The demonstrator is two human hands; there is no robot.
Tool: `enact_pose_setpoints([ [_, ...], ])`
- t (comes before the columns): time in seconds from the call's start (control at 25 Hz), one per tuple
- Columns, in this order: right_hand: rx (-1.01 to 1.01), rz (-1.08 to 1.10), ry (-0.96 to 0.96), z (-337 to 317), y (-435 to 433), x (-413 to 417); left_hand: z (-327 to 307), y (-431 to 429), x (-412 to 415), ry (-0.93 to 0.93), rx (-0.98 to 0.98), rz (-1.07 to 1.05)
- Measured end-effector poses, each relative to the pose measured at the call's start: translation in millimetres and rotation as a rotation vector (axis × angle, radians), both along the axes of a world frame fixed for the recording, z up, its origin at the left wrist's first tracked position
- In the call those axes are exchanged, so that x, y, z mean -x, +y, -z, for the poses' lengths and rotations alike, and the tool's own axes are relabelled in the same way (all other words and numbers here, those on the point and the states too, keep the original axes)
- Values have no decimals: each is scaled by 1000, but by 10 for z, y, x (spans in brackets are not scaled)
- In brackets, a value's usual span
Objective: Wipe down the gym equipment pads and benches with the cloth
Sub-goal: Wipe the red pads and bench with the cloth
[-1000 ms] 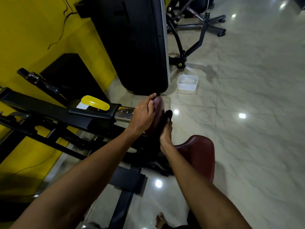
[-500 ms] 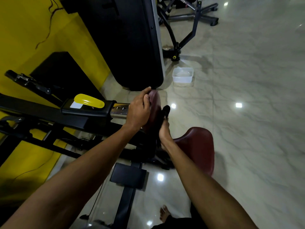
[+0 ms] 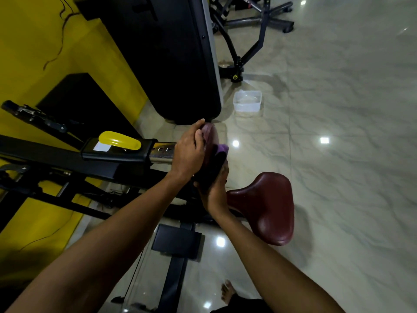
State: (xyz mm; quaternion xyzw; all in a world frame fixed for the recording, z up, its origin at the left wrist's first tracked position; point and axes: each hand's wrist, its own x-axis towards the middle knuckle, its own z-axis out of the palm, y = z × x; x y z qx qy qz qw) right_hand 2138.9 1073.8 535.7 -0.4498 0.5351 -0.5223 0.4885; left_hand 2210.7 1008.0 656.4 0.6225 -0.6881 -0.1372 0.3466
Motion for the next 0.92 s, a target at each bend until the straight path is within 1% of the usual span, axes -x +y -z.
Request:
enact_pose_setpoints([
  [0.04,-108,-13,-45,44,37,24,-1,3,-3,2,1,-4],
  [0.08,-220,-30,-200,128,70,7,-4,7,0,4,7,-4],
  [0.12,-268,-10,-220,248,50,-14,-8,12,10,7,13,-1],
  [0.16,-284,5,-295,158,42,-32,-11,15,19,10,18,-1],
  [0.2,-253,45,-331,8,54,-59,-13,15,21,12,21,-4],
  [0.28,-141,185,-312,-283,87,-162,5,7,13,13,28,-2],
  [0.32,-81,244,-232,-408,129,-198,14,-4,2,14,34,4],
  [0.36,-17,302,-77,-591,164,-203,23,-15,-7,15,36,13],
  [0.4,46,319,16,-640,179,-201,34,-23,-11,19,36,18],
  [0.44,147,248,65,-604,181,-187,39,-22,-12,22,36,19],
  [0.48,208,179,122,-474,162,-184,43,-16,-12,21,40,16],
  [0.52,197,102,149,-325,133,-145,42,-17,-9,17,47,15],
  [0.6,40,-2,12,-50,78,-61,37,-32,-1,18,61,12],
  [0.72,-140,-25,-132,180,42,73,41,-21,6,16,82,6],
  [0.8,-257,-7,-292,323,-221,118,40,-35,4,8,85,15],
  [0.84,-322,-3,-343,366,-402,154,44,-41,3,6,84,16],
  [0.92,-458,-48,-375,408,-788,246,54,-39,0,13,85,9],
])
